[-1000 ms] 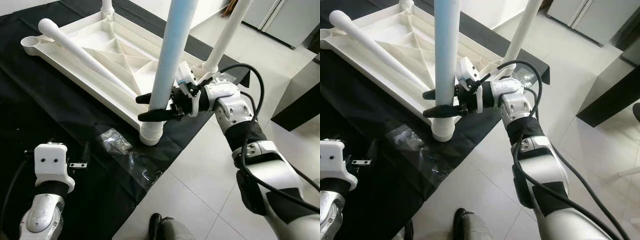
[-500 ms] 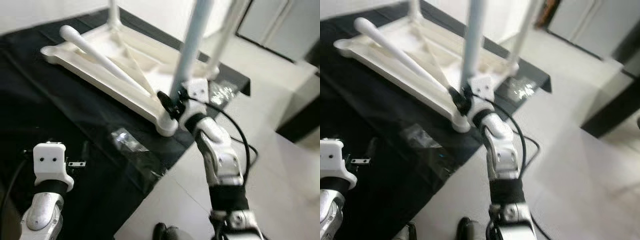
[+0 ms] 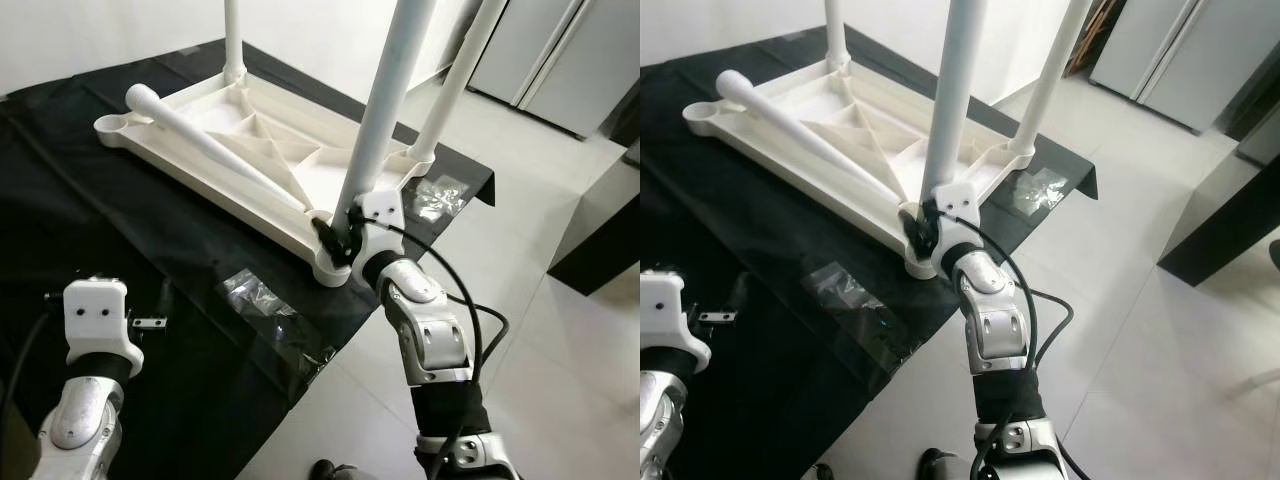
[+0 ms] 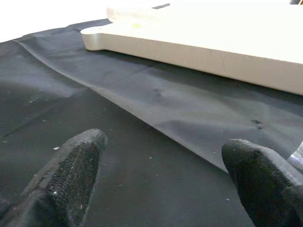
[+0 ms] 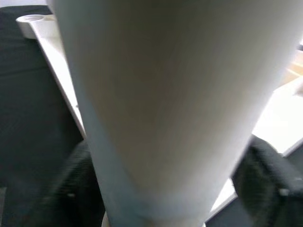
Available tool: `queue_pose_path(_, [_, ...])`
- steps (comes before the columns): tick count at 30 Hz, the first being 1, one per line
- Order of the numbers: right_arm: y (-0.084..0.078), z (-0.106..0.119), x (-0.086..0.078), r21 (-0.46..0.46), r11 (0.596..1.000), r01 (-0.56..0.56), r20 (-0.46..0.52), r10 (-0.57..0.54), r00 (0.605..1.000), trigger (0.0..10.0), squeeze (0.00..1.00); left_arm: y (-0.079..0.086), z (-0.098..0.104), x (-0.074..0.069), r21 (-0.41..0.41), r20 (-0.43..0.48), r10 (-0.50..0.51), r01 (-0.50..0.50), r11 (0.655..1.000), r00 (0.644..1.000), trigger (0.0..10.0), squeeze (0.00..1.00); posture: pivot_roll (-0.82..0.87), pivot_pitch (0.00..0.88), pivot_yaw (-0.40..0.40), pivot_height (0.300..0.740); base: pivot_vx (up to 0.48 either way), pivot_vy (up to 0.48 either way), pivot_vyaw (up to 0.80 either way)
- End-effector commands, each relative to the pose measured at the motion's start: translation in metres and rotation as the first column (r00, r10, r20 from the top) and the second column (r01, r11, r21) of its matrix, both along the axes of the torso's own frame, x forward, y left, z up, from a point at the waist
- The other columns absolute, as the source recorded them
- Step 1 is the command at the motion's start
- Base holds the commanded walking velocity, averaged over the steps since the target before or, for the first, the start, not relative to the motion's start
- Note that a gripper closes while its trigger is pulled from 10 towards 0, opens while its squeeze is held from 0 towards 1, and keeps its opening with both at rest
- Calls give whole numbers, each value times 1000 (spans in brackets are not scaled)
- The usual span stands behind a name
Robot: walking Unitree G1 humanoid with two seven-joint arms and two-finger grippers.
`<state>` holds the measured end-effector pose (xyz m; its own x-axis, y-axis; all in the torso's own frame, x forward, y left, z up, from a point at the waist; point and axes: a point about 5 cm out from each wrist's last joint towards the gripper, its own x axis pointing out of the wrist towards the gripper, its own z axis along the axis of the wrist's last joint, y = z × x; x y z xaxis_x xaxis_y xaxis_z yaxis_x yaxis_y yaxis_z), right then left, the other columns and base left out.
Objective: Building children table
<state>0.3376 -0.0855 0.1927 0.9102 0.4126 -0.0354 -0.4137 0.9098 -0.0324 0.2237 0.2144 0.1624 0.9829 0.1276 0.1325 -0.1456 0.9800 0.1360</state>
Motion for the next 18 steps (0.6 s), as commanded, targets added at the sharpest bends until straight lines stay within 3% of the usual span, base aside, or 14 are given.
queue_pose_path(1, [10, 15, -1, 30, 987, -156, 47, 154, 987, 10000, 1000, 1, -3, 0, -5, -8, -4, 4, 1000, 1000, 10000, 0, -31, 160, -121, 740, 0, 0, 0])
queue_pose_path(2, [16, 24, -2, 22, 943, -332, 84, 329, 940, 10000, 1000, 0, -3, 0, -5, -7, -4, 4, 1000, 1000, 10000, 0, -28, 161, -123, 740, 0, 0, 0])
queue_pose_path(3, [16, 24, -2, 22, 943, -332, 84, 329, 940, 10000, 1000, 0, -3, 0, -5, -7, -4, 4, 1000, 1000, 10000, 0, -28, 161, -123, 740, 0, 0, 0])
queue_pose_path(4, [20, 32, -5, 0, 884, -468, 112, 465, 878, 10000, 1000, 0, -3, 1, -5, -6, -4, 4, 1000, 1000, 10000, 0, -28, 161, -123, 740, 0, 0, 0])
queue_pose_path(5, [18, 39, -5, -30, 824, -566, 127, 565, 815, 10000, 43, 0, -3, 1, -4, -4, -4, 4, 1000, 1000, 10000, 0, -26, 159, -124, 740, 0, 0, 0])
queue_pose_path(6, [13, 45, -1, -95, 770, -632, 136, 638, 758, 10000, 0, 0, -3, 0, -5, -3, -2, 2, 1000, 1000, 10000, 0, -21, 161, -127, 740, 0, 0, 0])
queue_pose_path(7, [8, 49, 1, -136, 738, -661, 138, 675, 725, 10000, 0, -1, -3, 0, -6, -2, -1, 1, 1000, 1000, 10000, 0, -21, 161, -127, 740, 0, 0, 0])
queue_pose_path(8, [8, 49, 1, -136, 738, -661, 138, 675, 725, 10000, 0, -1, -3, 0, -6, -2, -1, 1, 1000, 1000, 10000, 0, -21, 161, -127, 740, 0, 0, 0])
queue_pose_path(10, [1, 54, 7, -189, 687, -701, 120, 725, 678, 10000, 0, -1, -3, 0, -6, -1, 0, 0, 1000, 1000, 10000, 0, -19, 160, -131, 740, 0, 0, 0])
queue_pose_path(12, [-2, 55, 9, -202, 666, -718, 106, 744, 660, 10000, 0, -1, -3, 0, -6, 0, 1, -1, 1000, 1000, 10000, 0, -19, 160, -131, 740, 0, 0, 0])
queue_pose_path(14, [-9, 67, 16, -199, 592, -781, 95, 805, 586, 10000, 0, -2, -3, -1, -4, 2, 1, -1, 1000, 1000, 10000, 0, -6, 167, -136, 740, 0, 0, 0])
queue_pose_path(15, [-9, 67, 16, -199, 592, -781, 95, 805, 586, 10000, 0, -2, -3, -1, -4, 2, 1, -1, 1000, 1000, 10000, 0, -6, 167, -136, 740, 0, 0, 0])
queue_pose_path(18, [-14, 74, 21, -211, 519, -828, 67, 853, 518, 9294, 0, -2, -3, -3, 0, 3, 4, -4, 1000, 1000, 10000, 0, 0, 172, -139, 740, 0, 0, 0])
